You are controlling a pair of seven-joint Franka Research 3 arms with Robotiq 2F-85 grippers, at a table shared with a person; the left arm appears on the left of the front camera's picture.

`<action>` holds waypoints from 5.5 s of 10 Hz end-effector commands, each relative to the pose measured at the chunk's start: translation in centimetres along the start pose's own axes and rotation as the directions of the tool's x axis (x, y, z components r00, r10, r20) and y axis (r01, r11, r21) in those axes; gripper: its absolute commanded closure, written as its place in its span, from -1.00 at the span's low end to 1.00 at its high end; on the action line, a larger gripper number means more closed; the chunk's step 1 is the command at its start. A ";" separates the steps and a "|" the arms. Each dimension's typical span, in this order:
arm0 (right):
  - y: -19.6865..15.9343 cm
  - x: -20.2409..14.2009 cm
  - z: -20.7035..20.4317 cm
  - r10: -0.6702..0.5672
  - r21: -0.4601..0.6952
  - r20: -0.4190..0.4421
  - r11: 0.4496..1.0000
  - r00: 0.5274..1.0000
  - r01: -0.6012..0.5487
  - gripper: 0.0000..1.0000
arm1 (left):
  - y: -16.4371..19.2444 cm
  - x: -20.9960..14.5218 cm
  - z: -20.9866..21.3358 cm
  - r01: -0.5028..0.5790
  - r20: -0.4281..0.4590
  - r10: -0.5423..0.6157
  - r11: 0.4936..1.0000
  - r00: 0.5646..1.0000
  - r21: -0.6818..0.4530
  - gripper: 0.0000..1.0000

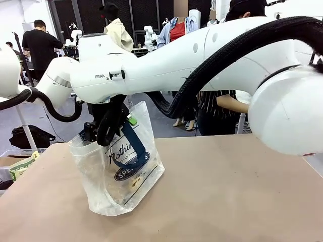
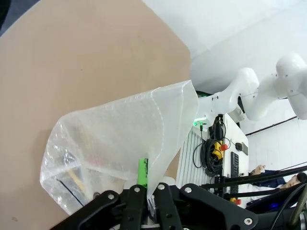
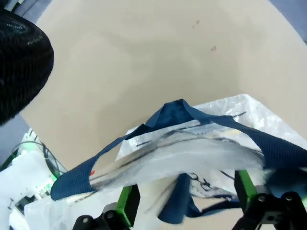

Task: Transfer purchased items from the store into the shopping bag.
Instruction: Move the Reusable shopping bag to the right side of the table.

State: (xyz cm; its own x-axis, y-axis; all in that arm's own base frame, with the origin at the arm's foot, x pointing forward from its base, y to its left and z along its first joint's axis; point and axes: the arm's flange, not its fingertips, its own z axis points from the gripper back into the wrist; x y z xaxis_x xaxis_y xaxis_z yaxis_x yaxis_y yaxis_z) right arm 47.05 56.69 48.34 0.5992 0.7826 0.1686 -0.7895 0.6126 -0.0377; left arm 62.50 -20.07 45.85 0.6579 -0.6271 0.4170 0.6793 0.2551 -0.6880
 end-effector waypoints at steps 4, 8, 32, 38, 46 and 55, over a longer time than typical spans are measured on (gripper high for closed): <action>-1.0 -5.3 4.5 -0.052 -0.067 0.068 0.996 0.996 0.056 -1.00 | 0.1 -0.7 -0.4 0.000 -0.025 -0.001 1.000 1.000 -0.020 1.00; -5.5 -14.4 10.3 -0.232 -0.060 0.186 0.967 0.955 0.247 -1.00 | -0.1 -1.0 -0.2 0.015 -0.025 -0.015 1.000 1.000 -0.013 1.00; -27.4 -49.2 8.1 -0.989 -0.148 -0.097 0.124 0.110 0.981 -1.00 | -11.3 -11.1 17.2 -0.468 0.170 0.447 0.729 0.878 0.500 1.00; -27.4 -49.2 8.1 -0.989 -0.148 -0.097 0.124 0.110 0.981 -1.00 | -10.7 -18.0 21.4 -0.742 0.406 0.623 0.527 0.668 0.414 1.00; -27.4 -49.2 8.1 -0.989 -0.148 -0.097 0.124 0.110 0.981 -1.00 | -10.7 -20.7 24.4 -0.854 0.526 0.678 0.347 0.514 0.388 0.58; -27.4 -49.2 8.1 -0.989 -0.148 -0.097 0.124 0.110 0.981 -1.00 | -20.3 -11.8 20.3 -0.701 0.612 0.342 0.320 0.713 0.638 -1.00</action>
State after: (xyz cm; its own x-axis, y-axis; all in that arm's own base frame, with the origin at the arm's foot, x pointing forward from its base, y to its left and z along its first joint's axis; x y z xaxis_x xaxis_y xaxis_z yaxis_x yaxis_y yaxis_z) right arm 37.86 0.78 48.86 0.8539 -0.5190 -0.0381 0.5203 0.8533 0.0355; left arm 47.66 -0.60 68.15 0.9136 0.1189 0.3888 -0.0357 0.9761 -0.2144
